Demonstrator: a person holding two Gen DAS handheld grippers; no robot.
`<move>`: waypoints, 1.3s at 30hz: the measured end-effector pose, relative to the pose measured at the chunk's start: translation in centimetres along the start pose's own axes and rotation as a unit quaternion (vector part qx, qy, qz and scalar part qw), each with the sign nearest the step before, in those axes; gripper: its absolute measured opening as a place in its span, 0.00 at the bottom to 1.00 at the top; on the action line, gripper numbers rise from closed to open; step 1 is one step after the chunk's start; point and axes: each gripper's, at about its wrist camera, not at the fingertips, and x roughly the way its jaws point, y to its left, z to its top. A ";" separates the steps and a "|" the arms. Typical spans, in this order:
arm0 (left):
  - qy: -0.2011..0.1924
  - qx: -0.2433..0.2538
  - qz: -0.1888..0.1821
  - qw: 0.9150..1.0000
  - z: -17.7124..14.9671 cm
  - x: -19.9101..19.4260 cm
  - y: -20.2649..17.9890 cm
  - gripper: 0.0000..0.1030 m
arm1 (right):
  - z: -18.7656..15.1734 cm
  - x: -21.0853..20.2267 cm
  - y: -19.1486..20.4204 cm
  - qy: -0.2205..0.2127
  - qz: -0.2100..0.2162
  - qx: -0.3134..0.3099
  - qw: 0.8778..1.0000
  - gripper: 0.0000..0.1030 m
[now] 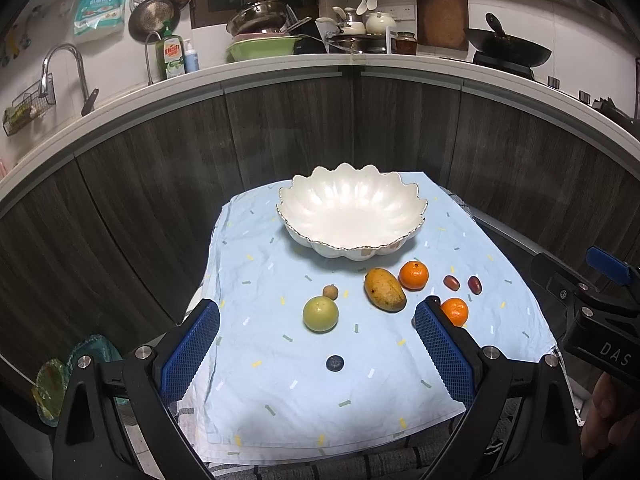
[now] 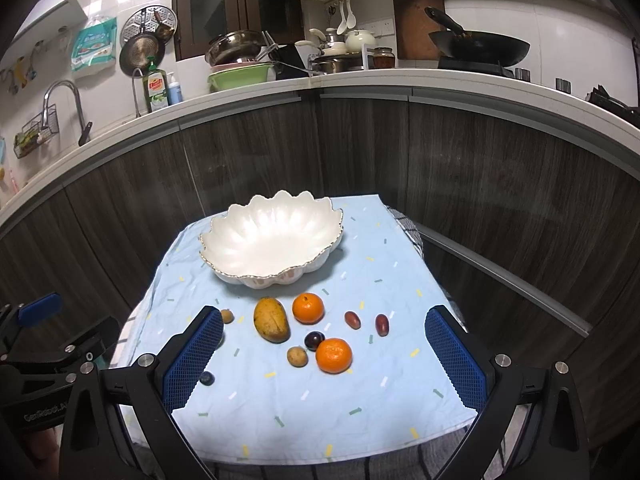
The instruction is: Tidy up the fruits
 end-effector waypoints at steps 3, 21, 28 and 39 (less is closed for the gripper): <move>0.001 0.000 0.000 1.000 0.0 0.0 0.0 0.97 | 0.3 -0.3 -0.1 0.000 0.000 0.000 1.000 0.99; 0.000 0.000 -0.002 1.000 0.0 0.0 -0.1 0.97 | 0.2 -0.2 -0.2 0.000 0.001 0.002 1.000 0.99; 0.005 0.000 -0.003 1.000 -0.1 0.3 -0.1 0.97 | 0.2 -0.2 -0.2 0.001 0.002 0.002 1.000 0.99; 0.013 -0.002 -0.003 1.000 -0.3 0.9 0.2 0.97 | -0.9 0.7 0.3 0.008 0.002 0.000 1.000 0.99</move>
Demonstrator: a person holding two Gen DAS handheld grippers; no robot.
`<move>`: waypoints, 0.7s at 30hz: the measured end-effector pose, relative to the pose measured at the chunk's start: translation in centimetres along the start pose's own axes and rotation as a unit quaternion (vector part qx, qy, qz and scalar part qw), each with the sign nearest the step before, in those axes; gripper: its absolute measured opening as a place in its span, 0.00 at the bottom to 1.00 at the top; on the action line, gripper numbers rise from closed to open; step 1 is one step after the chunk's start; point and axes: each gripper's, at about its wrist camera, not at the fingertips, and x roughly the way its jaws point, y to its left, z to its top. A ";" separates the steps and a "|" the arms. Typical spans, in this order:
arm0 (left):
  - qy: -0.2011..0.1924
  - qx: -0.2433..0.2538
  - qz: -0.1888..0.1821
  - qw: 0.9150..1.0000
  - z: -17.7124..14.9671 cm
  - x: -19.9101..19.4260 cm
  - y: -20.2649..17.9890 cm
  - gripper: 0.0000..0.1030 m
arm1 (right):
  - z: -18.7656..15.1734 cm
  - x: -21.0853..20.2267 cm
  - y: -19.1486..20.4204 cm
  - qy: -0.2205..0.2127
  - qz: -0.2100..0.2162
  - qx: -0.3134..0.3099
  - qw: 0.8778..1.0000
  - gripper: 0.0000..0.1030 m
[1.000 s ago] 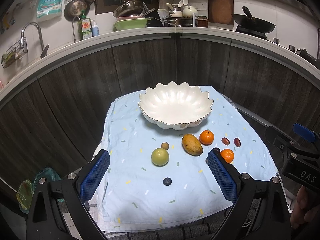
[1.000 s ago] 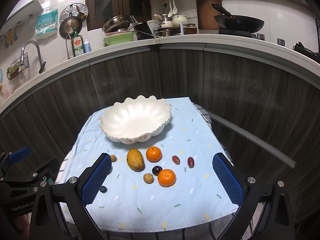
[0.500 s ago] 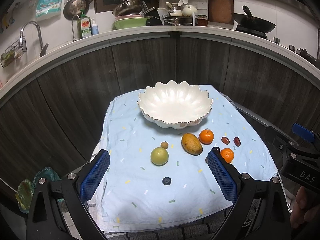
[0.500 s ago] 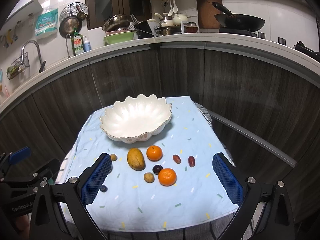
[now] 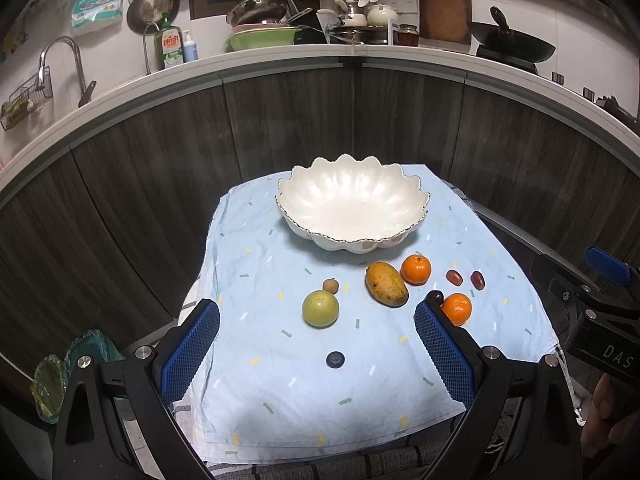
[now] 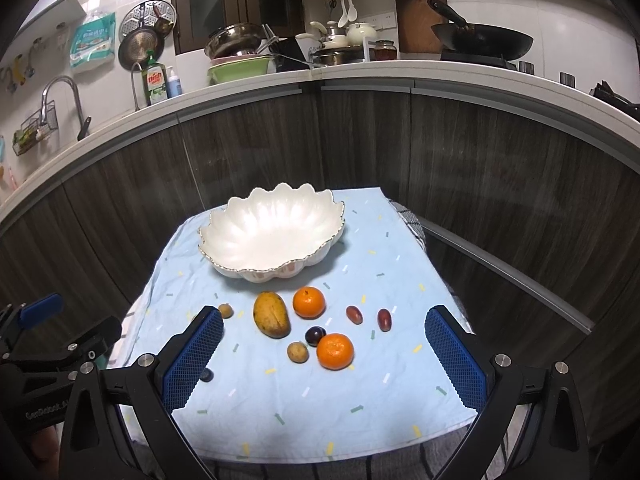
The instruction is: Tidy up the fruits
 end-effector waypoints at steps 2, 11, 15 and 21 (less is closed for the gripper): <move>0.001 0.001 0.000 1.000 0.0 0.1 0.0 0.97 | 0.1 0.3 -0.2 0.003 0.001 0.001 1.000 0.99; 0.006 0.002 -0.001 1.000 0.1 0.4 0.1 0.97 | 0.3 0.6 -0.2 0.007 0.001 0.001 1.000 0.99; 0.006 0.002 -0.001 1.000 0.0 0.5 0.1 0.97 | 0.3 0.6 -0.2 0.007 0.002 0.002 1.000 0.99; 0.006 0.002 -0.001 1.000 0.0 0.6 0.1 0.97 | 0.2 0.6 -0.2 0.008 0.002 0.001 1.000 0.99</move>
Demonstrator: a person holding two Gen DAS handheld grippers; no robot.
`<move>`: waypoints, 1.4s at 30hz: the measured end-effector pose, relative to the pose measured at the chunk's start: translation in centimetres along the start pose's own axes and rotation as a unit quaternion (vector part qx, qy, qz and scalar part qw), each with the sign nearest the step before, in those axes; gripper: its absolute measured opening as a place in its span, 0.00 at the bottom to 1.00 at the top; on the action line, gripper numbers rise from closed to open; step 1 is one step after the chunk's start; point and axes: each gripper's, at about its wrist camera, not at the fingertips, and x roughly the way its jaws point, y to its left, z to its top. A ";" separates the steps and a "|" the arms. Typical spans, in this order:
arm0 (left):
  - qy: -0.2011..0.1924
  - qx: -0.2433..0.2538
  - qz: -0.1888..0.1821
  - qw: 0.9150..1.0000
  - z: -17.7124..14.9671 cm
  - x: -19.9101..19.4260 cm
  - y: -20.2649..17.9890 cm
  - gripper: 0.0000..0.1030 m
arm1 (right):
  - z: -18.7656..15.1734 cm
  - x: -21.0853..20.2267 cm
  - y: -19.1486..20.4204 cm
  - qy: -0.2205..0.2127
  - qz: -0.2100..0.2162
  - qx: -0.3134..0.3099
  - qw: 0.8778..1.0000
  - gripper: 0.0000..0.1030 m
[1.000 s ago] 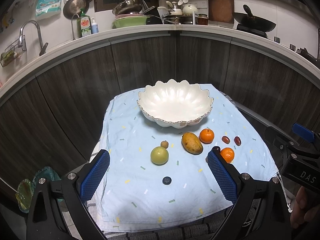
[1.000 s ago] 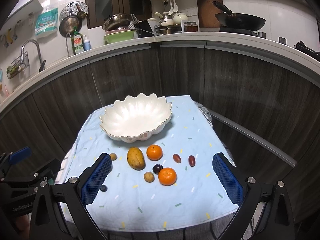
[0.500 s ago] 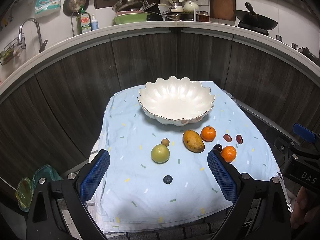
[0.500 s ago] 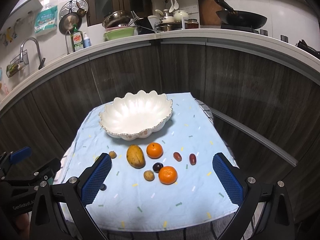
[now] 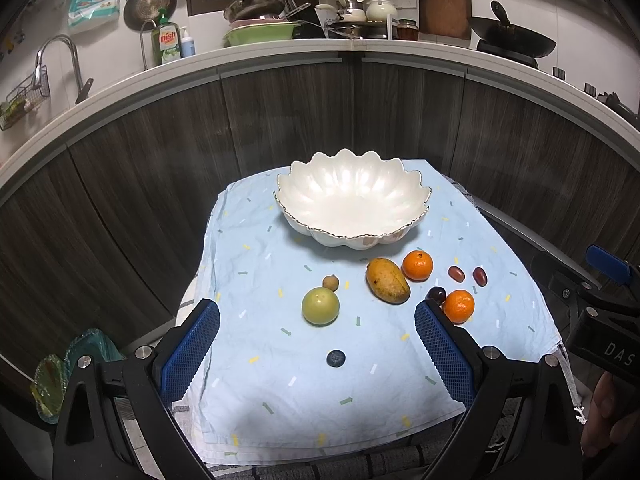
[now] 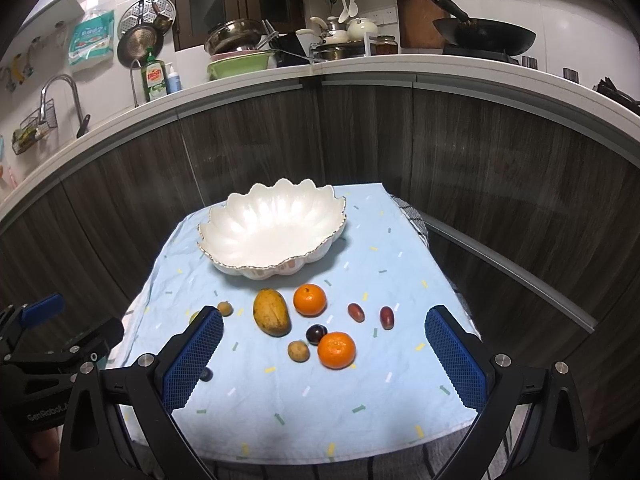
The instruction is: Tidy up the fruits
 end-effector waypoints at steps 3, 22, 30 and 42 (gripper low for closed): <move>0.001 0.000 -0.001 1.000 0.0 0.2 0.0 0.97 | -0.1 0.1 0.0 0.002 0.000 0.000 1.000 0.99; 0.025 0.008 -0.004 1.000 0.1 3.7 0.0 0.97 | -0.4 3.3 0.2 0.020 -0.005 -0.010 1.000 0.99; 0.034 0.014 -0.005 0.999 0.1 5.9 -0.2 0.96 | -0.5 5.4 -0.1 0.036 -0.009 -0.012 0.999 0.99; 0.062 0.026 -0.010 0.998 -0.9 10.0 -1.3 0.90 | -1.7 9.5 -1.2 0.072 -0.014 -0.013 0.997 0.87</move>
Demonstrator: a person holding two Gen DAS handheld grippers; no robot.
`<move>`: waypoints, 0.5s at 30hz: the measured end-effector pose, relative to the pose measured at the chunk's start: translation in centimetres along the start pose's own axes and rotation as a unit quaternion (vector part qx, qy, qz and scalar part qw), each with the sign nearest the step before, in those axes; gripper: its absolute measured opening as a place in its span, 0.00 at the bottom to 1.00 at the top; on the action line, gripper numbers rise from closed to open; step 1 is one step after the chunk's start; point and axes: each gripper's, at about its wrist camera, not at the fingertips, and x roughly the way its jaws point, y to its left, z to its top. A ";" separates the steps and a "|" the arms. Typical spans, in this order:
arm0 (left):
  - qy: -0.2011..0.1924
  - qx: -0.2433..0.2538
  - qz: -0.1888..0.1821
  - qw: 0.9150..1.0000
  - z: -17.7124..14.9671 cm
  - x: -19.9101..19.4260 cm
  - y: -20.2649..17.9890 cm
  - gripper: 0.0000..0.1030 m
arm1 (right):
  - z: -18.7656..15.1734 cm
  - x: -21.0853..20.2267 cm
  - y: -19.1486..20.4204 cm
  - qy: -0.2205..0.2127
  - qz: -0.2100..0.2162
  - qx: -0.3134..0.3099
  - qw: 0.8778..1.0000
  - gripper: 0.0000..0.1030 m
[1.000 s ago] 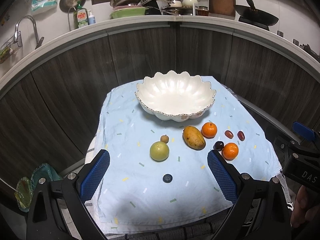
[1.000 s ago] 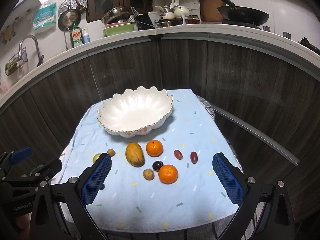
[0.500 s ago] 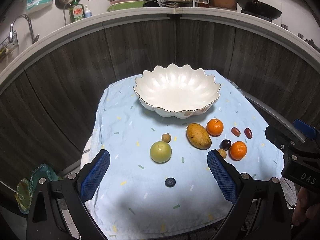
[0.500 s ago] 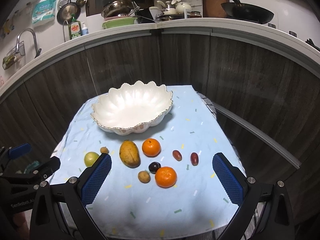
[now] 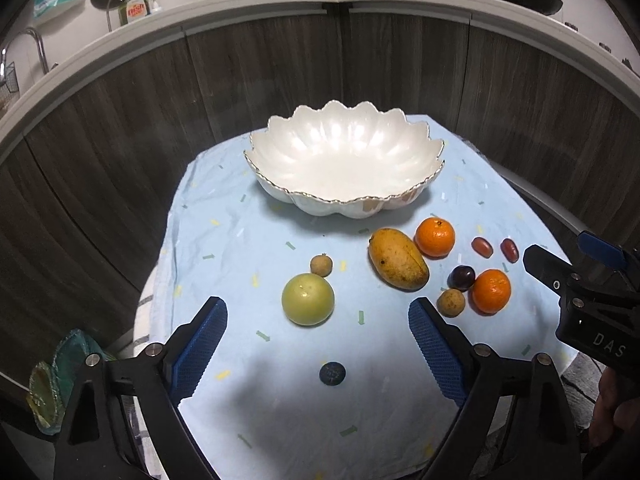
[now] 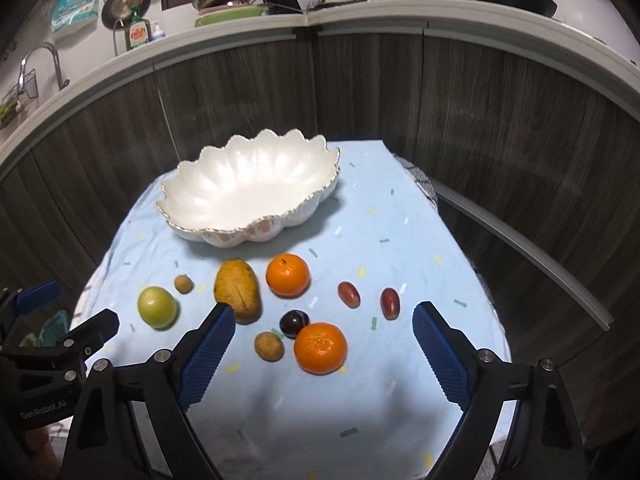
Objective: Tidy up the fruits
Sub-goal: 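Close the left gripper on the green round fruit while the right gripper grasps a mandarin orange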
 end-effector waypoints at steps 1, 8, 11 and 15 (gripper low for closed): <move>0.002 0.000 0.000 1.000 0.0 0.3 0.0 0.89 | 0.0 0.4 0.0 0.003 -0.001 -0.001 1.000 0.87; 0.024 0.000 0.001 1.000 0.0 2.8 0.2 0.84 | -0.5 3.0 -0.1 0.027 -0.004 0.000 1.000 0.79; 0.027 0.003 0.002 1.000 0.1 3.7 0.2 0.82 | -0.8 4.1 -0.1 0.041 -0.006 0.003 0.999 0.76; 0.032 0.007 0.002 0.999 0.2 4.9 0.1 0.82 | -1.2 5.4 -0.3 0.065 -0.007 0.009 0.998 0.71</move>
